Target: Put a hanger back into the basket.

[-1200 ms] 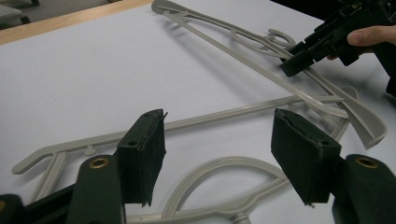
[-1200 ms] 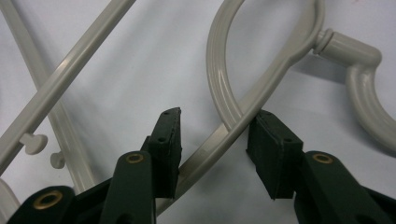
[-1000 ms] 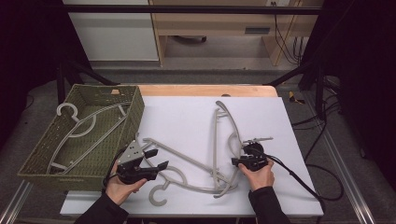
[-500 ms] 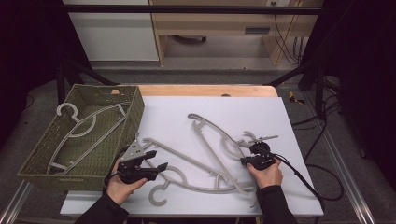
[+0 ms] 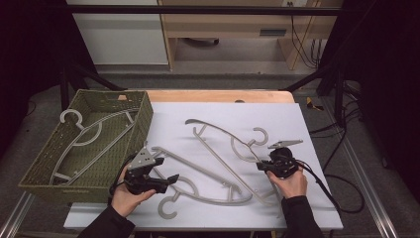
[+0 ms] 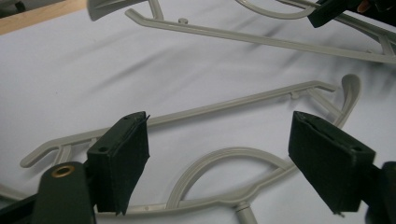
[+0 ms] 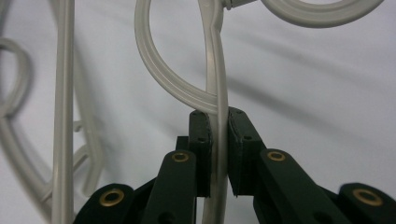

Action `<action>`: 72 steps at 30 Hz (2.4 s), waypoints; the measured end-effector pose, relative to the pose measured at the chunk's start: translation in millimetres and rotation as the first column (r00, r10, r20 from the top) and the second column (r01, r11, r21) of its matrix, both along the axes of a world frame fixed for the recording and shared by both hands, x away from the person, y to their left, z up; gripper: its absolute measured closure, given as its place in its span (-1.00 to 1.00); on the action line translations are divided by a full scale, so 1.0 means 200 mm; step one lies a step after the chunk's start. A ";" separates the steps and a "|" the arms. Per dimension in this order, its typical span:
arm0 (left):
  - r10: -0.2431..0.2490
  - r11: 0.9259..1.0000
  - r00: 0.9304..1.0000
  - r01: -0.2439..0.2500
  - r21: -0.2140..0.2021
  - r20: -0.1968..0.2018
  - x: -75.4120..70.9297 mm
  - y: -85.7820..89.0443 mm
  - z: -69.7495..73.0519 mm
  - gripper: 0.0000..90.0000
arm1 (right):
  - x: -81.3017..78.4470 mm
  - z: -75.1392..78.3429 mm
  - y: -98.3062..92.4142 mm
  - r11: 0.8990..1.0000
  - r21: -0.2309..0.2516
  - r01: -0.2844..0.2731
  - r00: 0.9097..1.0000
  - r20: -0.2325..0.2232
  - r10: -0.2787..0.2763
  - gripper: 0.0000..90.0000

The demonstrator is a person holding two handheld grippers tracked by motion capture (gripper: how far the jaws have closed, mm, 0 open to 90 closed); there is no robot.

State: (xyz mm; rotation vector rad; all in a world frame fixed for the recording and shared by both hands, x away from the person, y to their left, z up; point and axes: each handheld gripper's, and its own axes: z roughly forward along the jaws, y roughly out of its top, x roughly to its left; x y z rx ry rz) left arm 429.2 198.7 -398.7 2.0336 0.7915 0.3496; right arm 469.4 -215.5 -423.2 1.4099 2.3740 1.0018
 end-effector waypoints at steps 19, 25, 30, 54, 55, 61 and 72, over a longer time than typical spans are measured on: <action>-0.059 0.994 0.995 0.051 0.094 0.086 0.03 -0.06 0.28 -0.69 | -0.09 0.18 0.19 0.905 -0.093 -0.415 0.901 0.095 0.423 0.82; -0.117 0.981 0.993 0.112 0.156 0.028 0.08 -0.12 0.24 -0.62 | -0.11 0.20 0.24 0.871 -0.108 -0.480 0.866 0.097 0.490 0.82; -0.166 0.963 0.986 0.167 0.211 -0.022 0.12 -0.17 0.19 -0.41 | -0.13 0.20 0.27 0.841 -0.124 -0.526 0.839 0.083 0.537 0.82; -0.295 0.851 0.955 0.276 0.447 -0.028 0.07 -0.30 0.05 0.65 | -0.14 0.15 0.35 0.789 -0.146 -0.596 0.790 0.069 0.609 0.81; -0.298 0.850 0.954 0.275 0.449 -0.020 0.07 -0.30 0.05 0.66 | -0.14 0.16 0.35 0.791 -0.148 -0.594 0.792 0.067 0.607 0.81; -0.307 0.854 0.952 0.280 0.438 -0.009 0.02 -0.28 0.05 0.74 | -0.12 0.18 0.33 0.826 -0.137 -0.547 0.820 0.107 0.562 0.66; -0.274 0.907 0.961 0.249 0.340 0.026 -0.04 -0.23 0.06 0.82 | -0.10 0.20 0.28 0.891 -0.049 -0.451 0.863 0.230 0.450 0.20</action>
